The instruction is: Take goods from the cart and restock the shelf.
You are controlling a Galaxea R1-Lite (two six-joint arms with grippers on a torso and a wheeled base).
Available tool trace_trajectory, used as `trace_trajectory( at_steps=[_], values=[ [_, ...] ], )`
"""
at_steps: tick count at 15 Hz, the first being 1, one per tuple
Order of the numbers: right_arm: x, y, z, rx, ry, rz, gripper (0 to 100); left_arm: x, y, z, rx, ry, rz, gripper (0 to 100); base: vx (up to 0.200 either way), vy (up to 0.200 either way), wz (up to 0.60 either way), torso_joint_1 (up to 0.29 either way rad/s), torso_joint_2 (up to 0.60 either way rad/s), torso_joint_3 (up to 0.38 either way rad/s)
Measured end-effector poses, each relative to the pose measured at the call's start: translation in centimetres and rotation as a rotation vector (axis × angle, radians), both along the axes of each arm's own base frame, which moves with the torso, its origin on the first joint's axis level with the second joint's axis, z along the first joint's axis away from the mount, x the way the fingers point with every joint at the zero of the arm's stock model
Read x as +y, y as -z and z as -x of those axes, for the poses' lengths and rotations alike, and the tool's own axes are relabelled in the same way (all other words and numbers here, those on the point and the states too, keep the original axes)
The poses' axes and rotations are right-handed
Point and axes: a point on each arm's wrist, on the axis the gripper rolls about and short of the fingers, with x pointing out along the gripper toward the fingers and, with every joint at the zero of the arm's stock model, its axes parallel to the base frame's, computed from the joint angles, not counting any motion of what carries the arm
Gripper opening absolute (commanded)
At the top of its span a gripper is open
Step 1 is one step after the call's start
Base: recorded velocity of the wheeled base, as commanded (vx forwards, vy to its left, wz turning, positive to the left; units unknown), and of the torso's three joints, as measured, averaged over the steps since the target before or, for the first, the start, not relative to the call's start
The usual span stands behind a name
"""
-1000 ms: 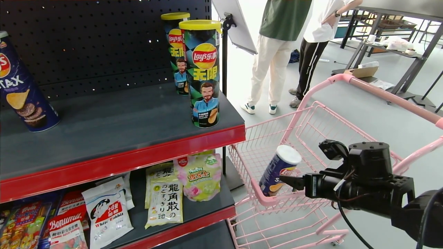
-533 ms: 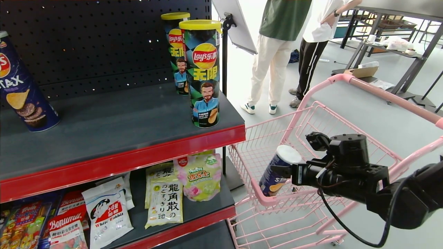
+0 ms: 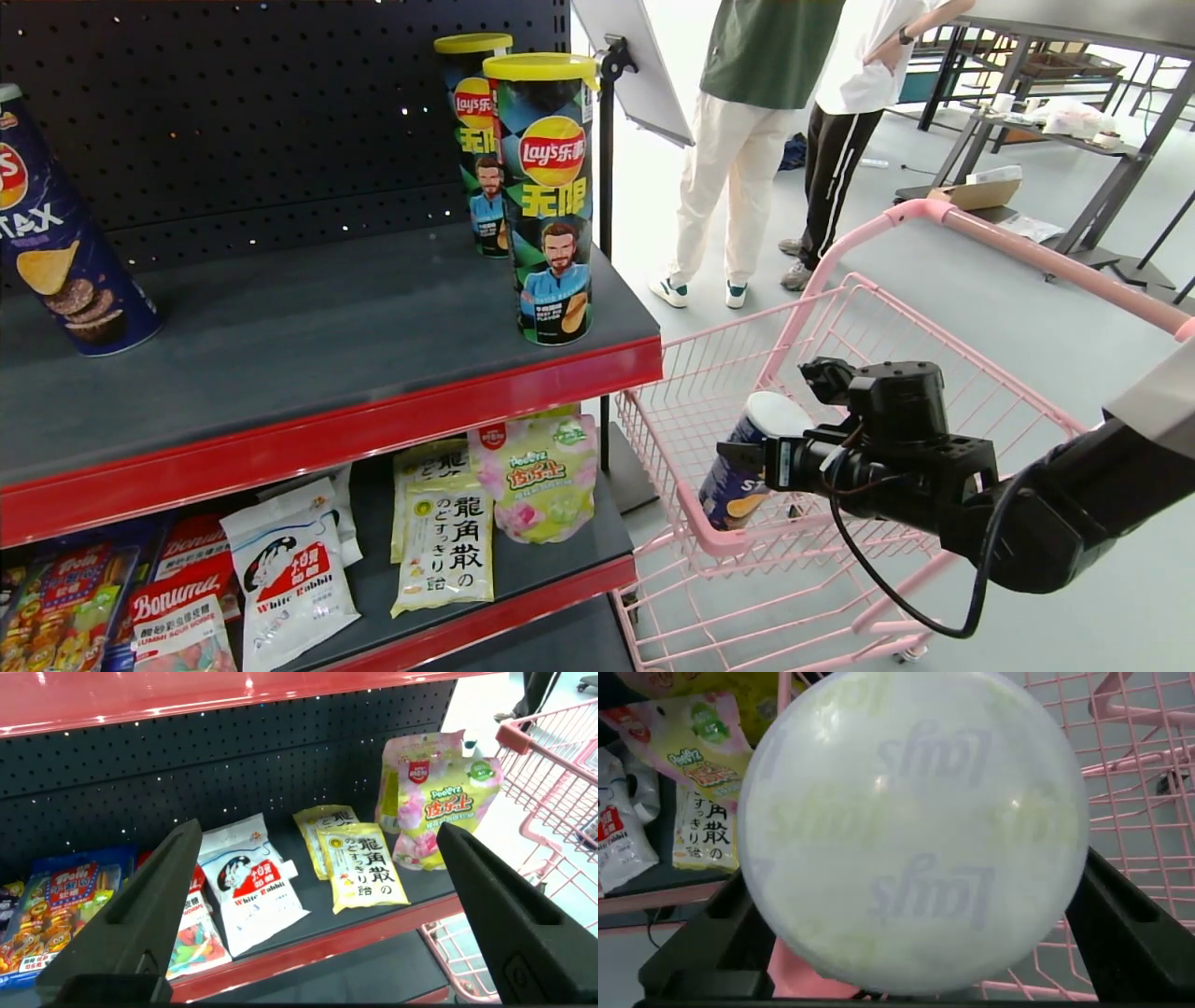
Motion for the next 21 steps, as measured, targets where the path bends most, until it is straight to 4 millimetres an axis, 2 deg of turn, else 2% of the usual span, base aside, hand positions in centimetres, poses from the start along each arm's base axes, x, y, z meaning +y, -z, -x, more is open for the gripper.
trace_trajectory(
  at_steps=[7,8,16,18,21],
  values=[
    [1.1,1.0,-0.4,-0.025,-0.006,0.005,100,0.0,0.0,0.0,0.000,0.000,0.000,100,0.000,0.000,0.00,0.000,0.00,0.000],
    [1.4,1.1,-0.4,-0.024,-0.008,0.005,0,0.0,0.0,0.0,0.000,0.000,0.000,100,0.000,0.000,0.00,0.000,0.00,0.000],
    [1.8,1.2,-0.1,-0.032,0.017,0.036,0,0.0,0.0,0.0,0.000,0.000,0.000,100,0.000,0.000,0.00,0.000,0.00,0.000],
    [1.9,-1.1,-0.5,-0.108,0.012,0.029,0,0.0,0.0,0.0,0.000,0.000,0.000,100,0.000,0.000,0.00,0.000,0.00,0.000],
    [0.9,-6.2,-0.9,-0.242,0.000,0.089,0,0.0,0.0,0.0,0.000,0.000,0.000,100,0.000,0.000,0.00,0.000,0.00,0.000]
  ],
)
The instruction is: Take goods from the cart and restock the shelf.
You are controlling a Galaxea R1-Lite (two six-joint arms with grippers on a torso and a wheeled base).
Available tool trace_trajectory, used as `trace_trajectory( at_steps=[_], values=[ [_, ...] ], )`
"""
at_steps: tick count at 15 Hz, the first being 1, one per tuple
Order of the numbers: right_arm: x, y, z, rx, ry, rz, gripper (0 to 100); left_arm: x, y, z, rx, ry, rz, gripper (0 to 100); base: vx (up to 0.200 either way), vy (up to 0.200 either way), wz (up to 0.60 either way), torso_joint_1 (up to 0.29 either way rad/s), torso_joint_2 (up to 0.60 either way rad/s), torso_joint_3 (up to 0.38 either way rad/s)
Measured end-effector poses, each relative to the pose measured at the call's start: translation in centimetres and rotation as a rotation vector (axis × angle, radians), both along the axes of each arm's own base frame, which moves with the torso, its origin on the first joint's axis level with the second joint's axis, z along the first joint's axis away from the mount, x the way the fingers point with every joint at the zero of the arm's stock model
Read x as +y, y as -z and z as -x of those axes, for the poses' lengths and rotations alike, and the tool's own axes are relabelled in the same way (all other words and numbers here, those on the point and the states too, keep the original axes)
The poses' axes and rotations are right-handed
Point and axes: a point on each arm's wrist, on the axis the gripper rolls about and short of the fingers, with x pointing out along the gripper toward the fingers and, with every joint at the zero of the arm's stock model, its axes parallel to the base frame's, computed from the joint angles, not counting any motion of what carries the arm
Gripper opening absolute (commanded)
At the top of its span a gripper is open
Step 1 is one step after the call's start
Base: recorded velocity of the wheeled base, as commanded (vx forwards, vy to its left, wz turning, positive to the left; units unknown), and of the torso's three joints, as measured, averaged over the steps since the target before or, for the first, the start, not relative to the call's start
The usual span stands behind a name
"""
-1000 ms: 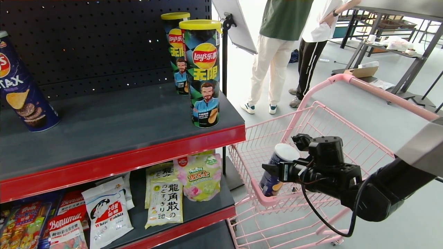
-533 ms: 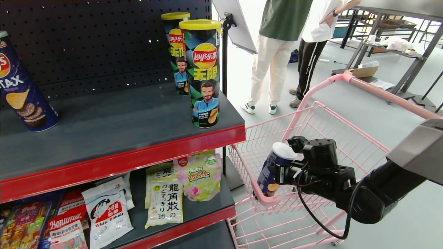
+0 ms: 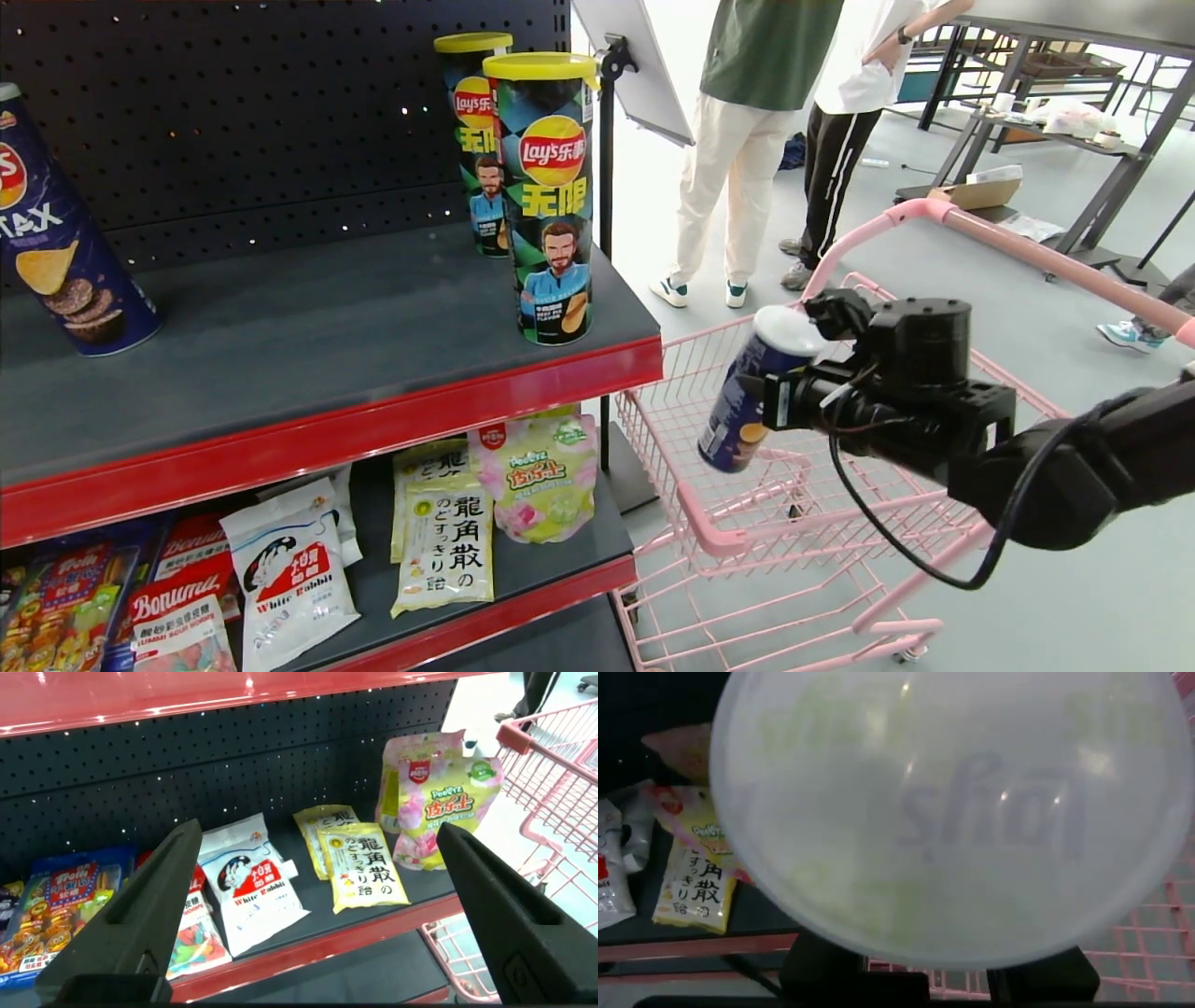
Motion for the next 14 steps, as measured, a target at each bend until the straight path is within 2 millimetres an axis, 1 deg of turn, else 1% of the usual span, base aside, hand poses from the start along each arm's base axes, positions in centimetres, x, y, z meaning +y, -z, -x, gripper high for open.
trace_trajectory(
  at_steps=[2,3,4,6,8,10,11,12,14],
  values=[
    [-1.3,-3.8,0.6,-0.048,0.015,0.047,0,0.0,0.0,0.0,0.000,0.000,0.000,100,0.000,0.000,0.00,0.000,0.00,0.000],
    [-2.0,-5.5,1.1,-0.058,0.033,0.064,0,0.0,0.0,0.0,0.000,0.000,0.000,100,0.000,0.000,0.00,0.000,0.00,0.000],
    [-2.6,-7.1,2.1,-0.052,0.060,0.089,0,0.0,0.0,0.0,0.000,0.000,0.000,100,0.000,0.000,0.00,0.000,0.00,0.000],
    [-4.2,-10.5,5.5,-0.037,0.124,0.152,0,0.0,0.0,0.0,0.000,0.000,0.000,100,0.000,0.000,0.00,0.000,0.00,0.000],
    [-5.7,-12.9,10.2,-0.035,0.140,0.173,0,0.0,0.0,0.0,0.000,0.000,0.000,100,0.000,0.000,0.00,0.000,0.00,0.000],
    [-7.2,-13.5,14.4,-0.051,0.154,0.168,0,0.0,0.0,0.0,0.000,0.000,0.001,100,0.000,0.000,0.00,0.000,0.00,0.000],
    [-8.3,-13.2,16.9,-0.051,0.172,0.174,0,0.0,0.0,0.0,0.000,0.000,0.002,100,0.000,0.000,0.00,0.000,0.00,0.000],
    [-9.5,-12.7,19.4,-0.045,0.195,0.186,0,0.0,0.0,0.0,0.000,0.001,0.001,100,0.000,0.000,0.00,0.000,0.00,0.000],
    [-11.3,-11.0,23.4,-0.031,0.241,0.215,0,0.0,0.0,0.0,0.000,0.000,0.002,100,0.000,0.000,0.00,0.000,0.00,0.000]
  ],
)
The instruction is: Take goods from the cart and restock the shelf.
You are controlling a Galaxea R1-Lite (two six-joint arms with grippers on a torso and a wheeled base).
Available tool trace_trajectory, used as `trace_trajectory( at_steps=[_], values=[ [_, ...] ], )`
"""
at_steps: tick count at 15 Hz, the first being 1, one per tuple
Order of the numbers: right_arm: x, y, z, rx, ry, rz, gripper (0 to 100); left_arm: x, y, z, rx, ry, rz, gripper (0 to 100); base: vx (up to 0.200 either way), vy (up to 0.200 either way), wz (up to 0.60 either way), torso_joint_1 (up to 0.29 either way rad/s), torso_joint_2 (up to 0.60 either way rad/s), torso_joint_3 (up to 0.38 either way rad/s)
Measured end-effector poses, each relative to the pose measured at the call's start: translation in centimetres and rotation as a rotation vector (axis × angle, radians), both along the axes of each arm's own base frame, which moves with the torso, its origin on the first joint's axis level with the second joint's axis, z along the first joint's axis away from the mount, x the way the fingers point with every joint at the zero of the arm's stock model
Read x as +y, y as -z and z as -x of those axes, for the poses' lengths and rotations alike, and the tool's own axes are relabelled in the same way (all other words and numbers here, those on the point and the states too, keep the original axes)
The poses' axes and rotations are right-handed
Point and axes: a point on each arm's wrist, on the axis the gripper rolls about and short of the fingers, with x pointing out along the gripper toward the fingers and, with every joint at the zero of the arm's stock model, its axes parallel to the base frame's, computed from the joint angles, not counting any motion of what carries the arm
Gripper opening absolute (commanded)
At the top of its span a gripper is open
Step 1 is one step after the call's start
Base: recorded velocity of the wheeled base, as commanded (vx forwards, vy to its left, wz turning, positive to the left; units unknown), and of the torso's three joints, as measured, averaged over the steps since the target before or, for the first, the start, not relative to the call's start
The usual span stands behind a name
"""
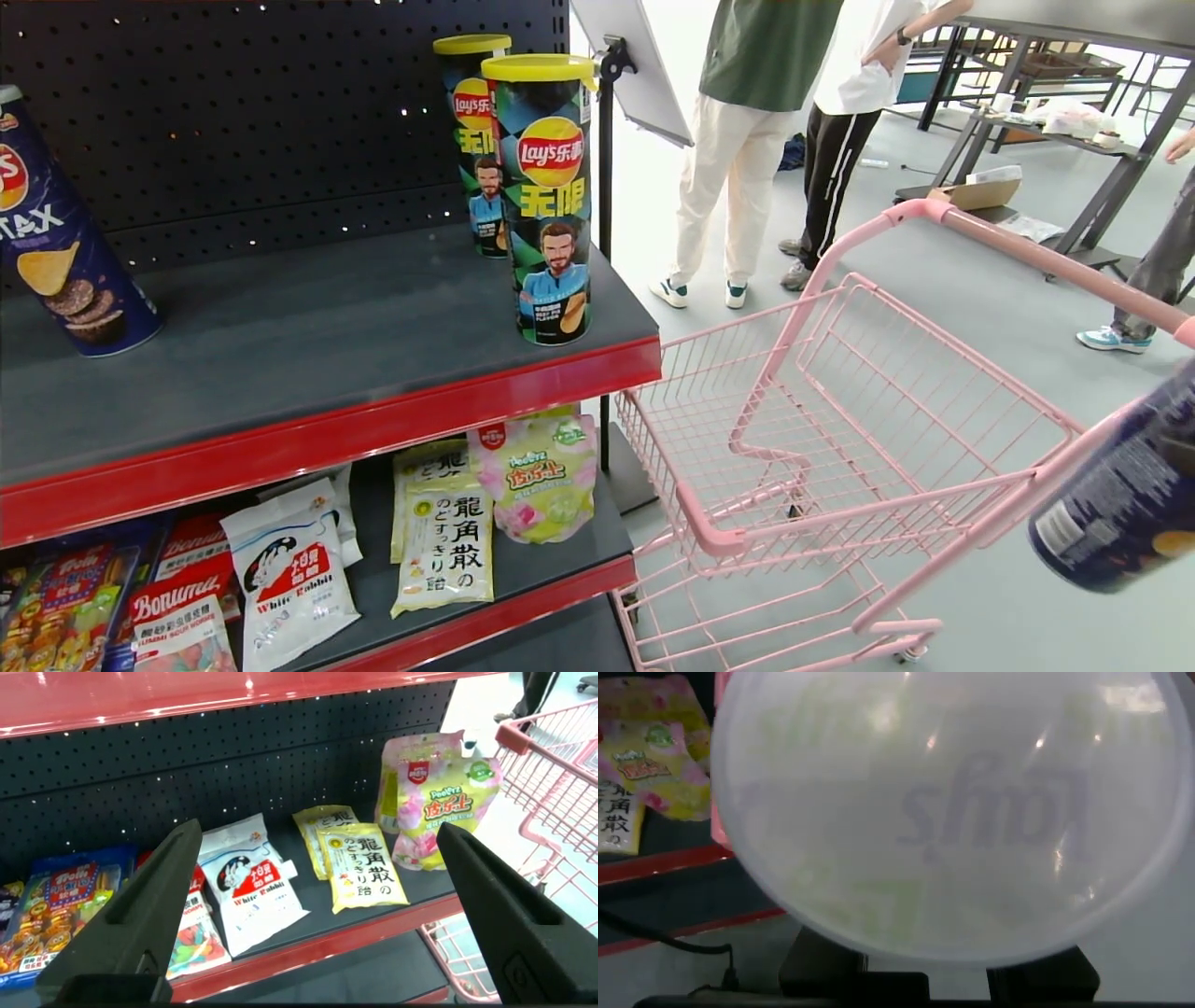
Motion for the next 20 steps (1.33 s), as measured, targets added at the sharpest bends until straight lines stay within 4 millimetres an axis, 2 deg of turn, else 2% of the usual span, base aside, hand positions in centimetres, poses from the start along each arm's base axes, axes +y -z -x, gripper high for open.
trace_trajectory(
  at_steps=[3,5,11,20],
  values=[
    [-1.4,2.1,3.9,-0.023,0.032,0.036,0,0.0,0.0,0.0,0.001,0.000,0.000,100,0.000,0.000,0.00,0.019,-0.08,-0.054],
    [-1.7,2.4,4.9,-0.057,0.039,0.029,0,0.0,0.0,0.0,0.000,0.000,0.000,100,0.000,0.000,0.00,0.129,-0.42,-0.269],
    [-1.9,2.9,5.6,-0.075,0.035,0.024,0,0.0,0.0,0.0,-0.001,0.000,0.001,100,0.000,0.000,0.00,0.216,-0.57,-0.358],
    [-1.9,3.8,5.5,-0.049,0.032,0.038,0,0.0,0.0,0.0,0.000,0.000,0.002,100,0.000,0.000,0.00,0.173,-0.41,-0.233]
  ],
)
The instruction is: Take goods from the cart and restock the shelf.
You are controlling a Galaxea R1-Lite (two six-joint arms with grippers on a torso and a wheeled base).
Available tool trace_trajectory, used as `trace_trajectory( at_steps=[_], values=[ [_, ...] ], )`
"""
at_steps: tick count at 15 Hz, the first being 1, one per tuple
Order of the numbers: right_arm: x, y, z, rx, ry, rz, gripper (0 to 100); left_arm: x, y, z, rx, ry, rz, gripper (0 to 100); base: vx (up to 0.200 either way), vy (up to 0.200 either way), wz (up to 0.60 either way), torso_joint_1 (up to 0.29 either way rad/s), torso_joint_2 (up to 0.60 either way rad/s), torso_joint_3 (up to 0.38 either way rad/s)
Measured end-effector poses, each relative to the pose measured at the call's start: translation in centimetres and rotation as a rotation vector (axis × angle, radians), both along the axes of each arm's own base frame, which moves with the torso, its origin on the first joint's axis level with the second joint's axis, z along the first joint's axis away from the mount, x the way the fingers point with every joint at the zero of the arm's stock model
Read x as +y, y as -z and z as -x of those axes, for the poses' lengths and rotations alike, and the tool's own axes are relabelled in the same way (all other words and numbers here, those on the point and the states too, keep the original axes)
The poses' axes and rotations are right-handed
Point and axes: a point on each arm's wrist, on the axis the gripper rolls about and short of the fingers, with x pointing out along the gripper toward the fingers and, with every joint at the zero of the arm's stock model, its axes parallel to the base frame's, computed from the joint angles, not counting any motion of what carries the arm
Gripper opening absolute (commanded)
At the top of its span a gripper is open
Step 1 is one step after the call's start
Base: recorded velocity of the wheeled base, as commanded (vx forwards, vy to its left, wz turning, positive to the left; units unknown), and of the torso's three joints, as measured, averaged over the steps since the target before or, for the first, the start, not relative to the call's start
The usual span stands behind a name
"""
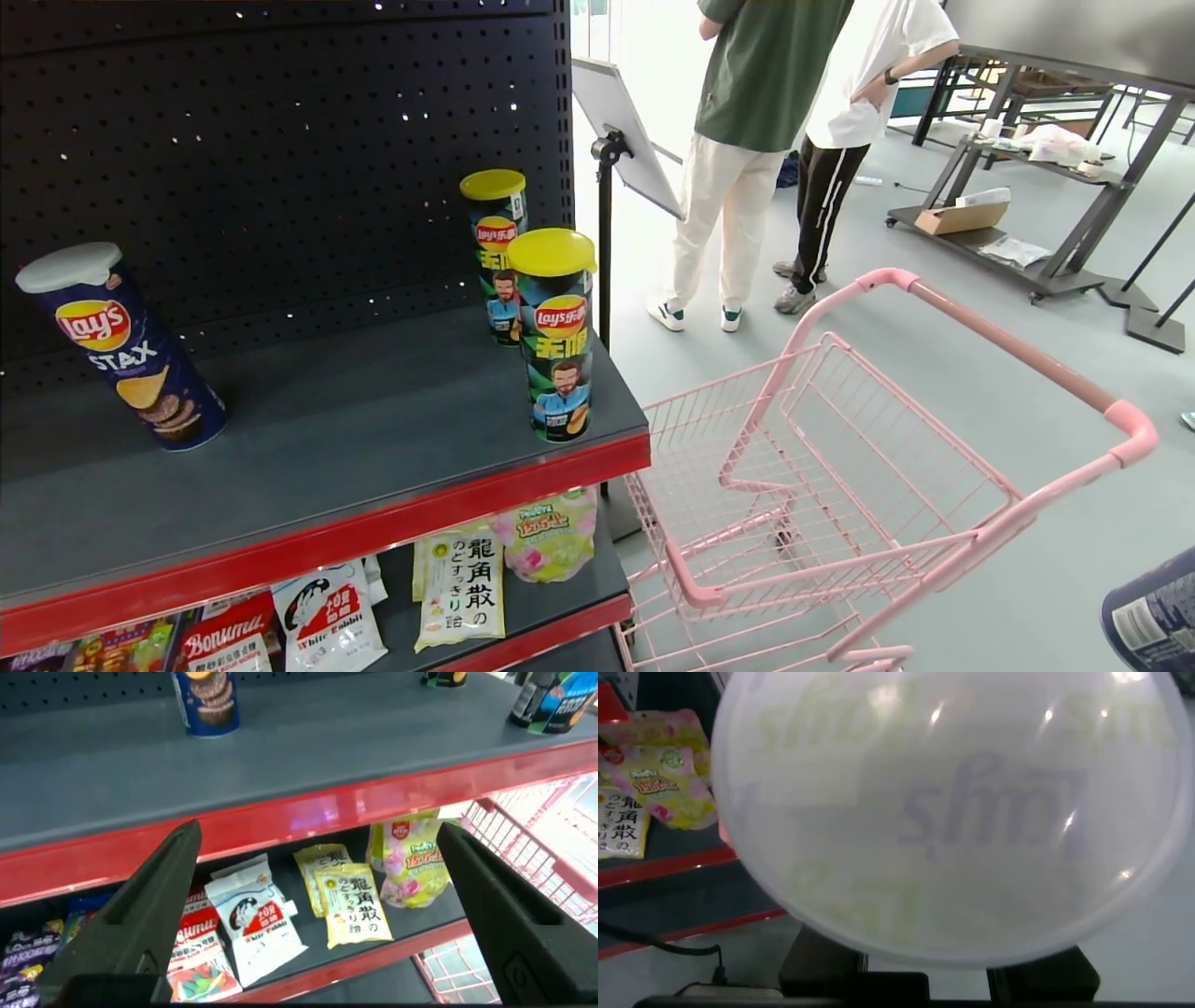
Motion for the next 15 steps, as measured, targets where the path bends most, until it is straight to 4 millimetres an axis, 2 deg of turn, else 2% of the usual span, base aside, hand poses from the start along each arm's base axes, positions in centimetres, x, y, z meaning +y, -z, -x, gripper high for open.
trace_trajectory(
  at_steps=[3,12,15],
  values=[
    [0.0,0.7,0.0,0.014,0.006,0.013,0,0.0,0.0,0.0,0.000,0.000,0.000,100,0.000,0.000,0.00,0.026,-0.05,-0.029],
    [-0.1,1.4,0.2,0.021,0.004,0.024,0,0.0,0.0,0.0,0.000,-0.001,0.000,100,0.000,0.000,0.60,0.006,0.00,0.000],
    [-0.1,1.6,0.2,0.022,-0.001,0.030,0,0.0,0.0,0.0,-0.001,0.000,0.000,100,0.000,0.000,0.00,0.000,0.00,0.000]
  ],
)
